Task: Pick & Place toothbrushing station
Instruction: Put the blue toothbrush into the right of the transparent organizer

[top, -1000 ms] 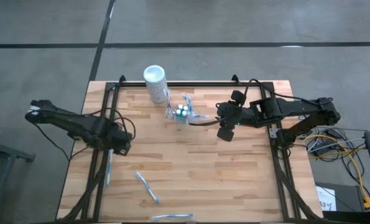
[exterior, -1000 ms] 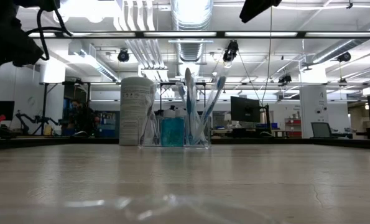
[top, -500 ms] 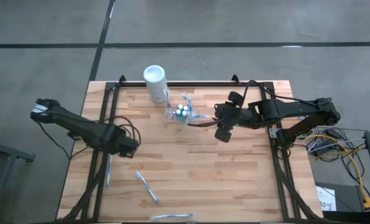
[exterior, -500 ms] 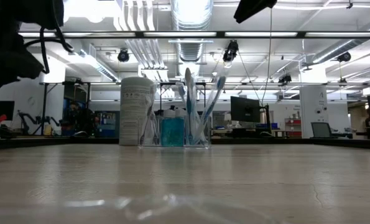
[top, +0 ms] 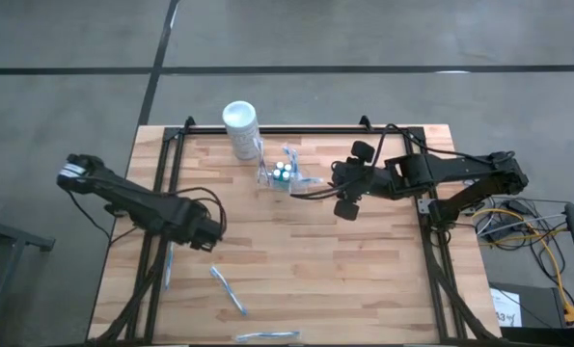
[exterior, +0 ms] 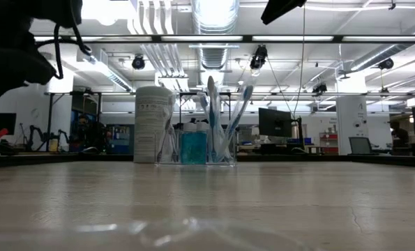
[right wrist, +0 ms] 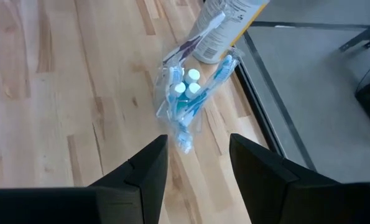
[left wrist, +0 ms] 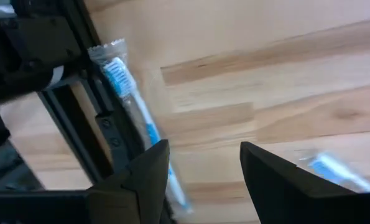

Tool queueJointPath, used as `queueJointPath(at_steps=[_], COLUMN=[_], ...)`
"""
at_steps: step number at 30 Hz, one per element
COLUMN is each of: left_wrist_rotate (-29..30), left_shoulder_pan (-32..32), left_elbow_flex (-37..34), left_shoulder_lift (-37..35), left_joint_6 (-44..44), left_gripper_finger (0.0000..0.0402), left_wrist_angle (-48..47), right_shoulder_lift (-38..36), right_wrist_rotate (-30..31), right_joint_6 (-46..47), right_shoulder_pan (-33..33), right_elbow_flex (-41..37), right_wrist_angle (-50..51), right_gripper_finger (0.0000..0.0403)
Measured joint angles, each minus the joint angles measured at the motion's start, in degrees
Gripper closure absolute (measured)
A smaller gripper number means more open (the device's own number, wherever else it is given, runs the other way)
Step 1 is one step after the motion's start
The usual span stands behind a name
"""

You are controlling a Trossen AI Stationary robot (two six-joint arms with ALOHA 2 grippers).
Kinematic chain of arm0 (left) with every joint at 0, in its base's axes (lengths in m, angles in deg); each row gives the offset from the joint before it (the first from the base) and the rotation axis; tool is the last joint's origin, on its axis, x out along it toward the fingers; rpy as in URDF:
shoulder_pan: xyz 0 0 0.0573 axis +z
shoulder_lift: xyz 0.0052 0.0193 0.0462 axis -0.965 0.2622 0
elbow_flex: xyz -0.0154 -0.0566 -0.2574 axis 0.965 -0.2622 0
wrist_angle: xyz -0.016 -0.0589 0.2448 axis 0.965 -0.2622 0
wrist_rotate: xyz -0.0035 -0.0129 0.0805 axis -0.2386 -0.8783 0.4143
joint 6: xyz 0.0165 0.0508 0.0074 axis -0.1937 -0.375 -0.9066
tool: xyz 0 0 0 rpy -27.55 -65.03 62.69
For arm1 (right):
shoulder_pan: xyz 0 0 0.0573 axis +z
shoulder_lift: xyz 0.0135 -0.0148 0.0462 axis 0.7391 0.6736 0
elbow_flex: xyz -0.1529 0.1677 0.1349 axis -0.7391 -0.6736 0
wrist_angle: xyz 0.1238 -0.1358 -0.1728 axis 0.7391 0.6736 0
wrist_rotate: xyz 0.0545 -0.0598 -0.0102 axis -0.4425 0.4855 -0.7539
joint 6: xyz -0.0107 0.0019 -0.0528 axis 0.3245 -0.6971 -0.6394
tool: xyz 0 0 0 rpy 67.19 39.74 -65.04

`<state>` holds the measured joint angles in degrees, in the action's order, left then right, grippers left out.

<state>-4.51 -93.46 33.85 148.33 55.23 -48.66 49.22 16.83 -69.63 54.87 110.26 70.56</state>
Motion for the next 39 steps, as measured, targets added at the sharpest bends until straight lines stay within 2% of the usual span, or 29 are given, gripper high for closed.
queueJointPath(at_steps=[6,11,19,23,25,32,39], left_wrist_rotate=[3.3,2.8,-0.9,-2.8,-3.0,-3.6,-5.6], left_shoulder_pan=[0.0,0.0,-0.3,-0.3,-0.7,-3.9,-5.5], left_elbow_flex=[0.8,0.8,2.3,2.5,2.5,2.5,2.5], left_shoulder_lift=[-1.3,-1.5,-1.7,-1.7,-1.7,-1.5,-1.5], left_joint_6=[7.8,2.4,-28.9,-32.6,-37.5,-64.6,-100.0], left_gripper_finger=[0.0200,0.0200,0.0200,0.0200,0.0200,0.0200,0.0200], left_wrist_angle=[1.4,1.9,2.1,0.9,-0.1,-4.7,-6.3], right_shoulder_lift=[0.0,0.0,-0.1,-0.1,-0.1,-0.1,-0.1], right_wrist_rotate=[0.0,0.0,0.0,0.0,0.0,0.0,-0.1], right_joint_6=[-0.4,-2.7,-4.8,-3.5,-2.9,0.0,4.1], right_shoulder_pan=[0.0,0.0,0.0,0.0,0.0,0.0,0.0], right_elbow_flex=[0.0,-0.2,-0.8,-0.8,-0.8,-0.8,-0.8], right_wrist_angle=[0.0,0.0,0.1,0.1,0.1,0.0,0.0], right_gripper_finger=[0.0234,0.0234,0.0234,0.0234,0.0234,0.0234,0.0234])
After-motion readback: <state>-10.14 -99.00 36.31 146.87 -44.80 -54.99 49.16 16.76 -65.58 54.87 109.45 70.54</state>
